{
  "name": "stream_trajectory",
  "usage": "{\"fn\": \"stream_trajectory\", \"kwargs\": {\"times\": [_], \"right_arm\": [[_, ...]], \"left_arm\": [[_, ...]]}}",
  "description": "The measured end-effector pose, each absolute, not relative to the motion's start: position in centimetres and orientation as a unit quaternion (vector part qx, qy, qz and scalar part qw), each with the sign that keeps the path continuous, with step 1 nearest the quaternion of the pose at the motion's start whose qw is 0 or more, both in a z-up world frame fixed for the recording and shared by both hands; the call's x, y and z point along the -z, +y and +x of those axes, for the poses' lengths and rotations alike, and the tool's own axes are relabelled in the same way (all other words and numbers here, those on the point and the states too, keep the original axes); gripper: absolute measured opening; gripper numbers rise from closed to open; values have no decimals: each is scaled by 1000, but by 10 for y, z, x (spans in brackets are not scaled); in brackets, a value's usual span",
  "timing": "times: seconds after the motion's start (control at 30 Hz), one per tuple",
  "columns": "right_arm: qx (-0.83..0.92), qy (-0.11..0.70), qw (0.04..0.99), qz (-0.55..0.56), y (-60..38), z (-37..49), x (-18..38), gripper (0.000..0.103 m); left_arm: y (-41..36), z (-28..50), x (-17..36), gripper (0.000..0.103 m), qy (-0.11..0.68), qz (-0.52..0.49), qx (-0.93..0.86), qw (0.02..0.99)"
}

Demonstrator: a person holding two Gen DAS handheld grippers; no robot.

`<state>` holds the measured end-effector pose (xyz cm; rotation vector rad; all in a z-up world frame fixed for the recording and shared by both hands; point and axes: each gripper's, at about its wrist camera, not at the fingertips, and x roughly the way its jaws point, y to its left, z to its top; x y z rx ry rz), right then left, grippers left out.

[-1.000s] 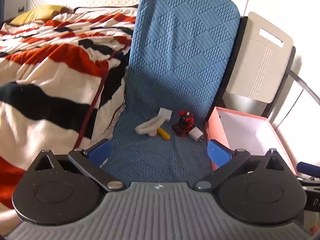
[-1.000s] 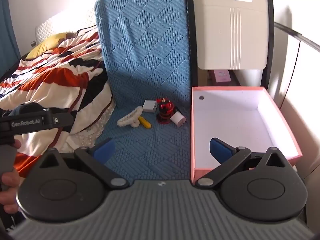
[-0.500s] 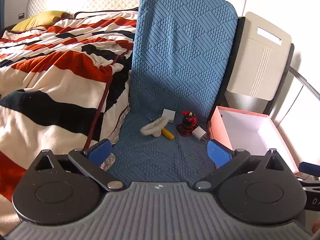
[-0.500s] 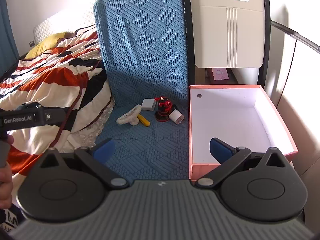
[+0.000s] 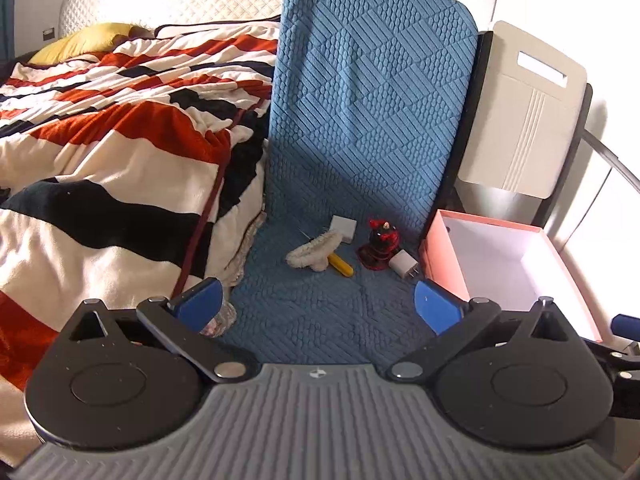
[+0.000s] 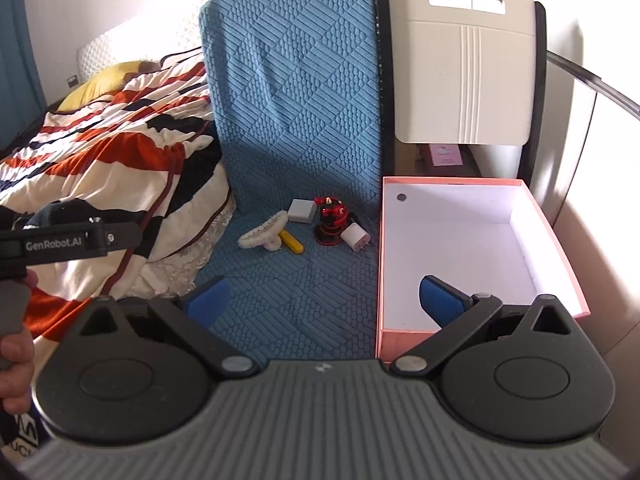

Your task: Organize rigid objects

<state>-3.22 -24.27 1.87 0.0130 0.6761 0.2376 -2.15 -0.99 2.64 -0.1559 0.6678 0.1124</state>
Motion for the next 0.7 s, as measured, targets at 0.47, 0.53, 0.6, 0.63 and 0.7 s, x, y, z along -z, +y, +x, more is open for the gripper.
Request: {"fn": "stream_trajectory", "kwargs": {"times": [0.47,0.53,0.6,0.63,0.7], "right_arm": [[-124,352,928,-7,-239,-20,-10,103],[-126,356,926,-8,-236,-20,-9,103],[-133,360,923,-13,-232,-21,-7,103],[-139,363,921,-18,-230,-20,-7,103],[-144,364,920,-26,-225,-20,-6,103]], "left_arm": [[-5,-19,-18,103,333,-81,-54,938],[-5,-19,-20,103,330,-74,-50,940],[-3,-22,-20,103,324,-62,-47,943],[-1,-22,-20,103,322,-59,-46,944],[4,-24,-19,103,323,-61,-53,943]]}}
